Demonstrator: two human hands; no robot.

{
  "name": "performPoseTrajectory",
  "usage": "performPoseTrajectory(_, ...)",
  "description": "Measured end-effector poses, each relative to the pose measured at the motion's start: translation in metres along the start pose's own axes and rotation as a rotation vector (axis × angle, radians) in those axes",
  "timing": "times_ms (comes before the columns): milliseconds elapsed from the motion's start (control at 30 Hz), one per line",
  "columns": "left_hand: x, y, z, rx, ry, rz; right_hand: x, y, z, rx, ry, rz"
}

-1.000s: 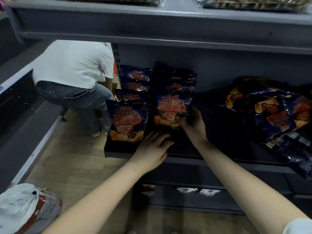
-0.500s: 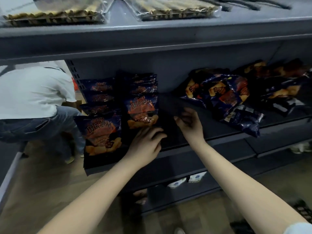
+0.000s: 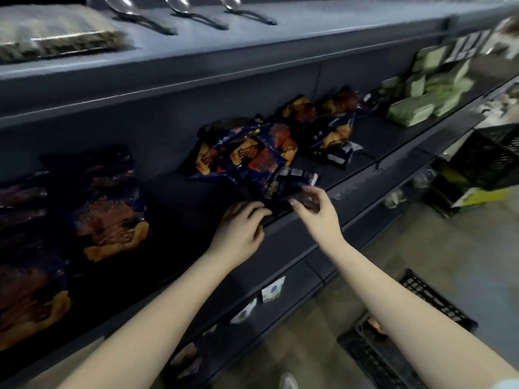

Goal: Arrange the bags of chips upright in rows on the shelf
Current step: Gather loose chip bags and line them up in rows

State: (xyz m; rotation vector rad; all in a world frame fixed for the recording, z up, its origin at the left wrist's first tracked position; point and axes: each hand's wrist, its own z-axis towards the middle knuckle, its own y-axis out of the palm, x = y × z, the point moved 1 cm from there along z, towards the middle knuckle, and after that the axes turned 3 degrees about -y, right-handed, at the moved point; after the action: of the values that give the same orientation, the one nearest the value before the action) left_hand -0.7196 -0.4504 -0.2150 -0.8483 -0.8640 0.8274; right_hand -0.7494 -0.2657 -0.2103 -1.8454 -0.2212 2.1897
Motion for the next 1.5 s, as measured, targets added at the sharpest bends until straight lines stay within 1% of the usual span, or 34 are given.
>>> performPoseTrajectory(200,0.033,0.037,0.069,-0.126,-0.087,-0.005,0.022,-0.049,0.038,-0.066,-0.008,-0.090)
performPoseTrajectory(267,0.041,0.052,0.085,-0.157,-0.066,0.052,0.026,-0.059,0.050,-0.090,-0.016,-0.104)
performPoseTrajectory(367,0.043,0.073,0.104,-0.191,-0.049,0.207,0.028,-0.071,0.066,-0.133,-0.025,-0.103)
performPoseTrajectory(533,0.048,0.094,0.117,-0.186,-0.092,0.313,0.038,-0.086,0.086,-0.170,-0.011,-0.092)
performPoseTrajectory(600,0.047,0.100,0.119,-0.175,-0.106,0.319,0.043,-0.089,0.091,-0.167,0.003,-0.089)
performPoseTrajectory(700,0.043,0.099,0.120,-0.145,-0.077,0.287,0.048,-0.085,0.095,-0.184,0.021,-0.085)
performPoseTrajectory(767,0.042,0.092,0.121,-0.114,-0.101,0.149,0.048,-0.083,0.097,-0.141,0.032,-0.042)
performPoseTrajectory(833,0.044,0.078,0.123,-0.031,-0.205,-0.101,0.043,-0.083,0.100,-0.071,0.026,0.000)
performPoseTrajectory(967,0.049,0.039,0.130,0.358,-0.439,-0.539,0.034,-0.084,0.103,-0.010,0.014,0.031)
performPoseTrajectory(1033,0.045,0.021,0.134,0.436,-0.580,-0.779,0.032,-0.080,0.106,-0.015,0.012,0.033)
performPoseTrajectory(1100,0.037,0.010,0.134,0.432,-0.639,-0.956,0.027,-0.073,0.105,-0.027,-0.003,0.042)
performPoseTrajectory(1200,0.022,0.001,0.121,0.318,-0.736,-1.131,0.016,-0.056,0.100,-0.088,-0.018,0.091)
performPoseTrajectory(1233,0.017,-0.001,0.116,0.288,-0.742,-1.178,0.012,-0.049,0.098,-0.137,0.004,0.134)
performPoseTrajectory(1300,0.009,-0.007,0.106,0.241,-0.714,-1.260,0.005,-0.033,0.093,-0.286,0.065,0.221)
performPoseTrajectory(1400,-0.007,-0.019,0.089,0.199,-0.730,-1.298,-0.001,-0.010,0.084,-0.525,0.142,0.215)
performPoseTrajectory(1433,-0.014,-0.023,0.083,0.204,-0.755,-1.291,-0.003,-0.003,0.081,-0.562,0.156,0.221)
performPoseTrajectory(1500,-0.024,-0.033,0.069,0.204,-0.769,-1.311,-0.007,0.012,0.075,-0.576,0.167,0.257)
